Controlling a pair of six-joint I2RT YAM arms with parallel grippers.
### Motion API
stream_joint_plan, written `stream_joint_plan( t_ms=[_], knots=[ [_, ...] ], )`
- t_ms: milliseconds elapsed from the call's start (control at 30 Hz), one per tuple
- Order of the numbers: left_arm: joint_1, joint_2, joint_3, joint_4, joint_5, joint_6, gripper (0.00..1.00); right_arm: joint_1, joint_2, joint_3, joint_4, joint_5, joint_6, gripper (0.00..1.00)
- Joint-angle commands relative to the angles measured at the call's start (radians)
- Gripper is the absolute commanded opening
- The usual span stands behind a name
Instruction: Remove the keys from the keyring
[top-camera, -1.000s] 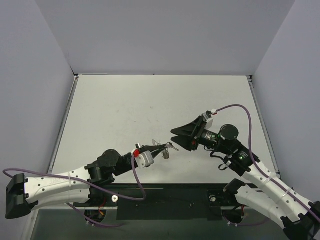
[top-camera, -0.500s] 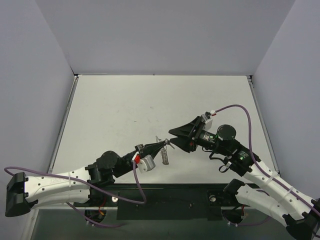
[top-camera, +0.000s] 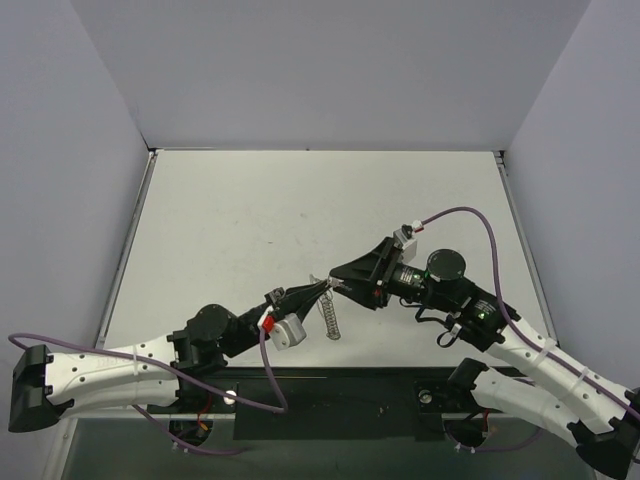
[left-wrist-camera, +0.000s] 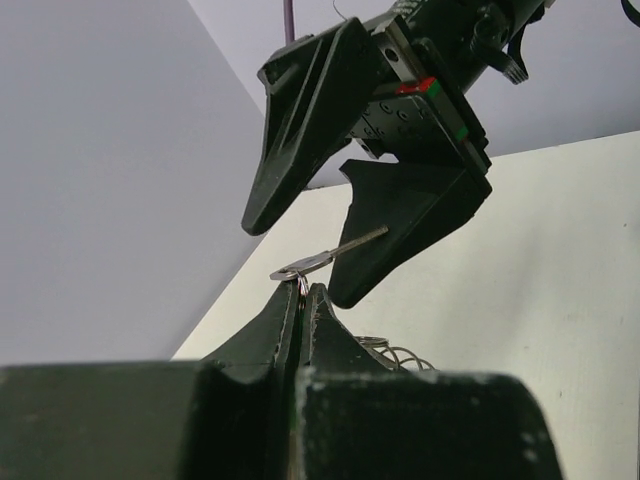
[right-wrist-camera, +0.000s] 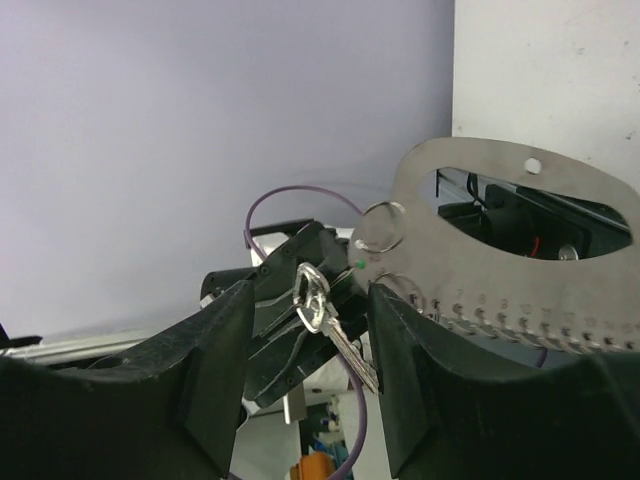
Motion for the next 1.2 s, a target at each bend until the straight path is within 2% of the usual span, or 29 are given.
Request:
stream_joint_plan(
  t_ms=[0, 100, 133, 200, 633, 867, 933, 1033, 1100, 1167],
  knots=[
    [-0.007, 0.007, 0.027, 0.092, -0.013, 0.014, 0.00, 0.055, 0.025, 0.067, 0.094, 0.006, -0.011, 0.43],
    [-0.007, 0.007, 0.029, 0.096, -0.018, 0.017, 0.00, 0.088, 0.032, 0.079, 0.104, 0.021, -0.012, 0.28],
    [-0.008, 0.007, 0.030, 0.096, -0.018, 0.017, 0.00, 0.089, 0.033, 0.081, 0.104, 0.024, -0.014, 0.15],
    [-0.008, 0.006, 0.033, 0.095, -0.019, 0.017, 0.00, 0.097, 0.030, 0.079, 0.104, 0.035, -0.014, 0.00],
    [-0.027, -0.029, 0.043, 0.165, 0.042, -0.027, 0.00, 0.074, -0.024, 0.035, 0.087, 0.097, -0.040, 0.00],
    [-0.028, -0.069, 0.047, 0.338, 0.112, -0.148, 0.00, -0.095, -0.056, -0.113, 0.237, 0.014, 0.074, 0.00],
    [-0.028, -0.068, 0.056, 0.378, 0.122, -0.177, 0.00, -0.112, -0.064, -0.122, 0.184, 0.000, 0.013, 0.00],
    [-0.027, -0.053, 0.078, 0.383, 0.135, -0.193, 0.00, -0.080, -0.053, -0.004, -0.188, 0.078, -0.190, 0.00],
    [-0.027, -0.039, 0.075, 0.423, 0.137, -0.230, 0.00, -0.020, -0.038, 0.048, -0.308, 0.145, -0.305, 0.00],
    [-0.027, -0.023, 0.067, 0.499, 0.139, -0.262, 0.00, 0.012, -0.028, 0.064, -0.333, 0.179, -0.353, 0.00]
  ],
)
